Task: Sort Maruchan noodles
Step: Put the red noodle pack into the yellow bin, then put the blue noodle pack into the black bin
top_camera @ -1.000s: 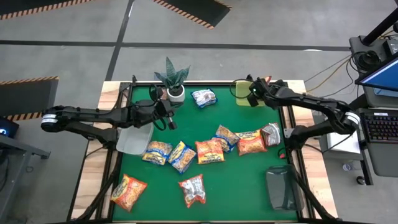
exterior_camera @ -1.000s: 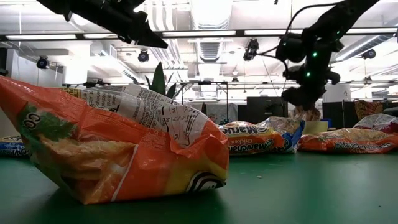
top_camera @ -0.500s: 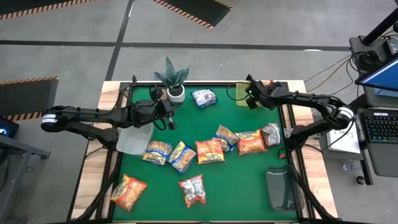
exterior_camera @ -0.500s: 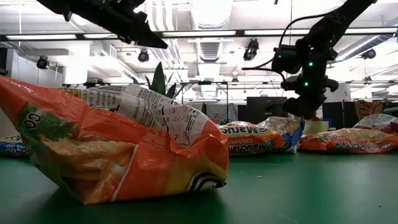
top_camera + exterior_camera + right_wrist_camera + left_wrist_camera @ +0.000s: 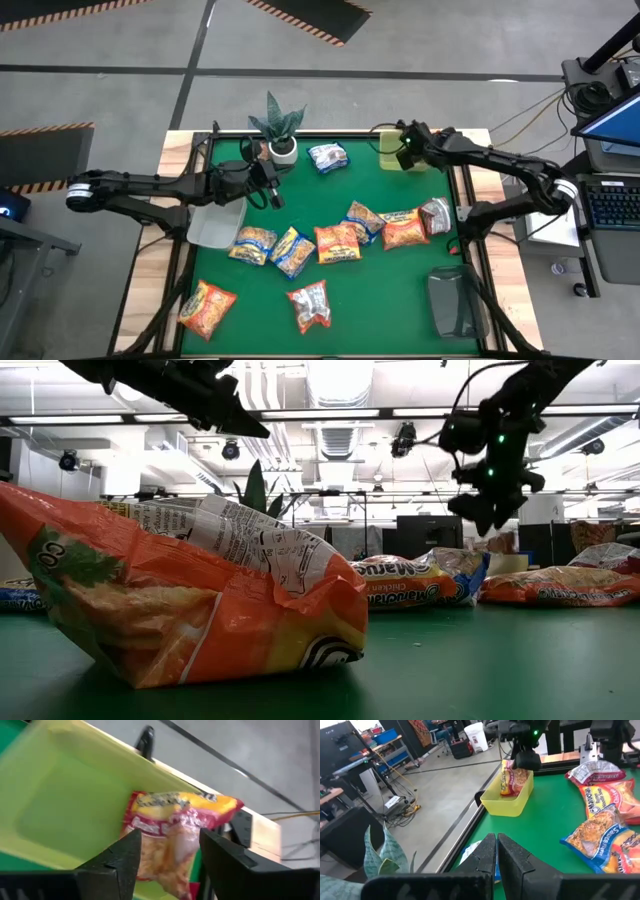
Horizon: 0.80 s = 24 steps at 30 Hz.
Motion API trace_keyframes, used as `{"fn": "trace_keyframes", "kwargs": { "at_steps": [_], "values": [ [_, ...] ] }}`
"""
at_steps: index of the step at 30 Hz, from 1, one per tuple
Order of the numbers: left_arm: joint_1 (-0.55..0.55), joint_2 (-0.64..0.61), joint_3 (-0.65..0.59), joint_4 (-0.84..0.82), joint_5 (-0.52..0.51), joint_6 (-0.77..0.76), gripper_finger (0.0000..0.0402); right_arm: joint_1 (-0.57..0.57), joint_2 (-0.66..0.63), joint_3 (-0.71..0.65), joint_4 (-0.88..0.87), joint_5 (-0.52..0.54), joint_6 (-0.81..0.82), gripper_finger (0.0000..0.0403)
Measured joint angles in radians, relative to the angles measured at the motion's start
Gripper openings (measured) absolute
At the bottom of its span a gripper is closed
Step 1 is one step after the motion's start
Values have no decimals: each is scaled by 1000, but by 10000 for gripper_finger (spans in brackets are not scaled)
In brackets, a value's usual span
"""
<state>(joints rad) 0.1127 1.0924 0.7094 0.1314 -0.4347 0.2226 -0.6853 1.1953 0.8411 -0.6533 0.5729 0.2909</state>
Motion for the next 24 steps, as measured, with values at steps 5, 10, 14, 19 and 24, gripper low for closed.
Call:
{"fn": "trace_keyframes", "kwargs": {
  "at_steps": [5, 10, 14, 19, 24],
  "values": [
    [0, 0, 0, 0, 0, -67, 0, 0, -80, 4, 0, -92, 7, 203],
    [0, 0, 0, -1, 10, -168, 0, 15, -164, -5, 7, -183, 25, 203],
    [0, 0, 0, -2, 50, -228, 0, 69, -227, -44, 65, -188, 48, 203],
    [-2, 0, 0, -4, 81, -294, 0, 165, -271, -116, 214, -192, 50, 203],
    [-8, 0, 0, -8, 81, -338, 0, 241, -255, -142, 315, -224, 50, 203]
  ]
}}
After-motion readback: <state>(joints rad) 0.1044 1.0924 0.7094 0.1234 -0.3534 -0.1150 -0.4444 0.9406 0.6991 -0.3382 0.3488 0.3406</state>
